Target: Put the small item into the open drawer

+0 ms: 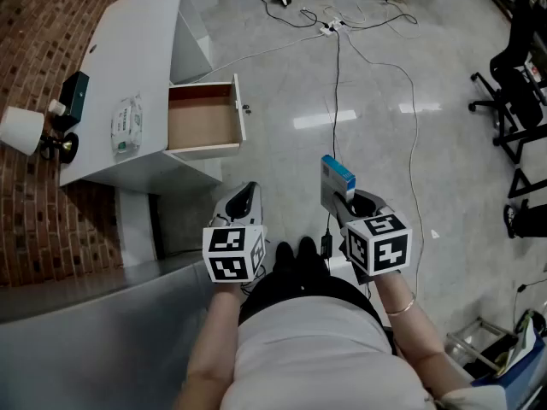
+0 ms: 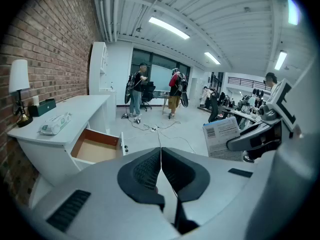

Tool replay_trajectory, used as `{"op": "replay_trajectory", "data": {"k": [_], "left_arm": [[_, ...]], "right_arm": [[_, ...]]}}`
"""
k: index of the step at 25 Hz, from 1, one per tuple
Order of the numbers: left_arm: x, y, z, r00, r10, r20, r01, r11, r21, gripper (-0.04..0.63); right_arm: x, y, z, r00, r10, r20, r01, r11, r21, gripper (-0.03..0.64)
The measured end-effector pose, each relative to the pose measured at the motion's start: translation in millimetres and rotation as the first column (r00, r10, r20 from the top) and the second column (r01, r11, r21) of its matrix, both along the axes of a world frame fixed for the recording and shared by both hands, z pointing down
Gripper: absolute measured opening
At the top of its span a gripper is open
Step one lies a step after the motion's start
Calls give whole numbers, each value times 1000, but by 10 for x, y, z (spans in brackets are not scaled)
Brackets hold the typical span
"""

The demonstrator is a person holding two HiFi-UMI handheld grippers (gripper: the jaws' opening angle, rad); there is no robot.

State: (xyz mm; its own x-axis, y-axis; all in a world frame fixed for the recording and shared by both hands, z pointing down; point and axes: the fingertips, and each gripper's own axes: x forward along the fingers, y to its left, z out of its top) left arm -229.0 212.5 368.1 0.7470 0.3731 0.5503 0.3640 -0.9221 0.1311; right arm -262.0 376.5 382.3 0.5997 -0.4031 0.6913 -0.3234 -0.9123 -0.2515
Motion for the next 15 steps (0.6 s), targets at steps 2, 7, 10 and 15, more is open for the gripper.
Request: {"op": "replay_trajectory", "data": {"k": [2,7,10,15], "left_arm": [[-3,0,1,1000,-6,-3,6,1000,2,23],[2,28,-17,1000,-24,-7,24,1000,6,23],[17,30,-53,999,-36,-17,36,999,11,23],[72,-2,-65,998,-58,-29,59,998,31,23]], "right_arm": [[3,13,-2,1000,1,-3,-1,1000,12,74],[16,69,-32,1000,10,-12,-10,998,57,78],[38,83,-66,1000,7,-24,-6,998,70,80],[117,83,-85,999,-8,-41,12,996,87,83]]}}
